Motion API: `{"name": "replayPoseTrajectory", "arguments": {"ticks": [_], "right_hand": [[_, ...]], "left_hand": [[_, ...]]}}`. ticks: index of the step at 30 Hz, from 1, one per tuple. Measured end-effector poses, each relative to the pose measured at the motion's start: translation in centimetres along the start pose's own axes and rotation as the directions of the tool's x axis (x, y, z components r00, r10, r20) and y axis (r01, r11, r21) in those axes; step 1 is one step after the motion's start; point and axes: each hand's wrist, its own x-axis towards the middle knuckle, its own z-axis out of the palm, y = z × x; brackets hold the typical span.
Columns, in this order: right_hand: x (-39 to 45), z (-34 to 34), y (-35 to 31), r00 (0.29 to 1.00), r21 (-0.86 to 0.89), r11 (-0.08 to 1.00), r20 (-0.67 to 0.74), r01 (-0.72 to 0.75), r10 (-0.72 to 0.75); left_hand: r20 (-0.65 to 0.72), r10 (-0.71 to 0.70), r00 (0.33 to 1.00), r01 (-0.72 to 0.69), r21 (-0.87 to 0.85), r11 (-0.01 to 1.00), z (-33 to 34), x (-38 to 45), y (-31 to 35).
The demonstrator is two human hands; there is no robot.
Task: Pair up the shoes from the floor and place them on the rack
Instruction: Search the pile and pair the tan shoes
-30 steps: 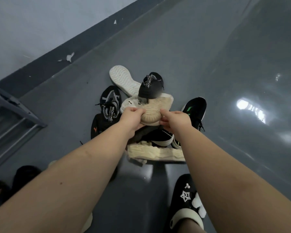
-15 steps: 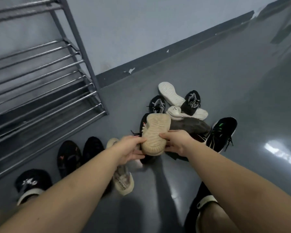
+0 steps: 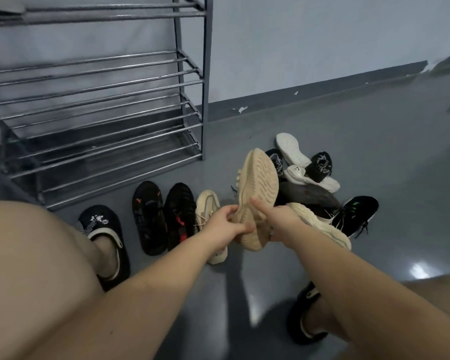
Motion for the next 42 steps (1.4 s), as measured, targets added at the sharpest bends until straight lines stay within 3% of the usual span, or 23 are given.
{"name": "replayPoseTrajectory", "arguments": {"ticks": [3,6,9,11,14,18,24,28,33,42], "right_hand": [[-0.8,-1.2,-0.3,0.999,0.026,1.0,-0.05,0.016,-0.015],[-1.4,-2.1,-0.2,0.999,0.156,0.987,0.043,-0.033,0.027],[-1.3,-1.8,0.5,0.986,0.301,0.948,0.153,-0.105,0.061],[-1.1,-1.1,1.2,0.98,0.332,0.938,0.197,-0.094,0.028],[-0.8,-0.6,1.9,0.979,0.301,0.953,0.204,-0.033,-0.031],[0.0,-0.6,1.6,0.969,0.349,0.937,0.242,-0.035,-0.054],[0.2,0.7,1.6,0.959,0.404,0.914,0.27,-0.034,-0.084],[0.7,0.7,1.5,0.951,0.402,0.915,0.292,-0.022,-0.105],[1.3,0.8,2.1,0.959,0.383,0.923,0.271,-0.028,-0.083],[1.4,1.4,3.5,0.982,0.246,0.965,0.181,-0.09,0.045]], "left_hand": [[0.046,0.146,0.988,-0.147,0.026,0.989,1.0,-0.6,0.6],[0.07,0.178,0.981,-0.178,-0.009,0.984,0.7,-0.4,1.2],[0.063,-0.025,0.998,0.03,-0.079,0.996,-0.3,-0.2,1.0],[0.221,-0.199,0.955,0.237,-0.161,0.958,-0.7,-0.6,0.7],[0.354,-0.216,0.91,0.322,-0.276,0.906,-0.4,-0.5,0.1],[0.257,-0.171,0.951,0.262,-0.375,0.889,-0.1,-0.2,0.0],[-0.014,-0.093,0.996,0.089,-0.185,0.979,-1.0,0.4,-1.0],[0.0,-0.074,0.997,0.073,-0.198,0.977,-1.5,0.3,-1.4],[0.064,-0.114,0.991,0.13,-0.363,0.923,-2.9,0.6,-1.2],[0.073,-0.234,0.97,0.244,-0.372,0.896,-3.7,1.5,-4.3]]}}
